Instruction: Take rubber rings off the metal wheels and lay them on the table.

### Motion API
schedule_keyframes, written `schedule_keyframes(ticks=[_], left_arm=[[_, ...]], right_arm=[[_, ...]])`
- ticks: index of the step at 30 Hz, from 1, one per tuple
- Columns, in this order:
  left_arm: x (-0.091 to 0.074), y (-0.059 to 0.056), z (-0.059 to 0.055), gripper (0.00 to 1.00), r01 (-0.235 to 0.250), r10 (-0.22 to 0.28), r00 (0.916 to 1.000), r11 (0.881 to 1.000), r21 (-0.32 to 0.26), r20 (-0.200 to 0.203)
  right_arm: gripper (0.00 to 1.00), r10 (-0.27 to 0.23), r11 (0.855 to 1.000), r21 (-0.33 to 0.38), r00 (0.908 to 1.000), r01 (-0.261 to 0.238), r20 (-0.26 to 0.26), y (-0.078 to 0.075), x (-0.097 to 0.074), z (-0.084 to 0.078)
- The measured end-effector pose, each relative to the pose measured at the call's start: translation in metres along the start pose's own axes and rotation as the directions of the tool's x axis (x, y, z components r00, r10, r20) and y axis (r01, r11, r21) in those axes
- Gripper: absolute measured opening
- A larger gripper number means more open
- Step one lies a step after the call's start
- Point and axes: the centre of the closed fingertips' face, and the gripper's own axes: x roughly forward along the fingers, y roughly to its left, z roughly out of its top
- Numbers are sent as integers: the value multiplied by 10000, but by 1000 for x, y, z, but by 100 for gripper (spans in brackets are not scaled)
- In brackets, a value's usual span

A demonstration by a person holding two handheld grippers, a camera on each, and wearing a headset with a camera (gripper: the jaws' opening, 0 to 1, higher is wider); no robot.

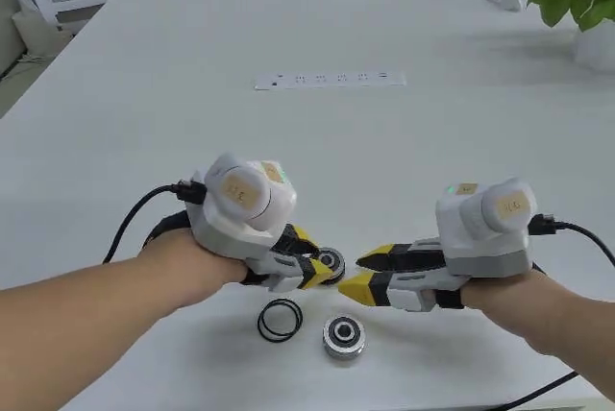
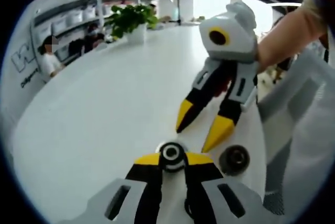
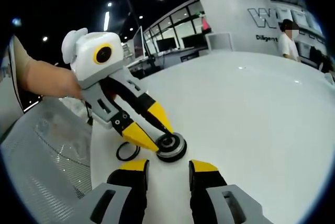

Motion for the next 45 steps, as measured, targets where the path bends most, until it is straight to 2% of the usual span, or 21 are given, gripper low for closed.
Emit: schedule_keyframes(ticks=[15,31,42,45], left_arm=[[1,2,2,14,129,-129,9999,9999,-70,24],[1,2,1,14,104,-104,9999,9999,-97,-14],[2,3,1,13,76,-75,10000,9999,-134,32],[2,2,1,13,73,-73,10000,9999,-136,46]], right_arm=[[28,56,9999,-120,10000,-56,32,2,5,3],[26,-207,9966,-801,9998,202,-50,-1,17,7],[22,-488,9842,-1712,9987,460,-125,-2,18,5],[22,-516,9831,-1762,9986,490,-103,-2,18,5]])
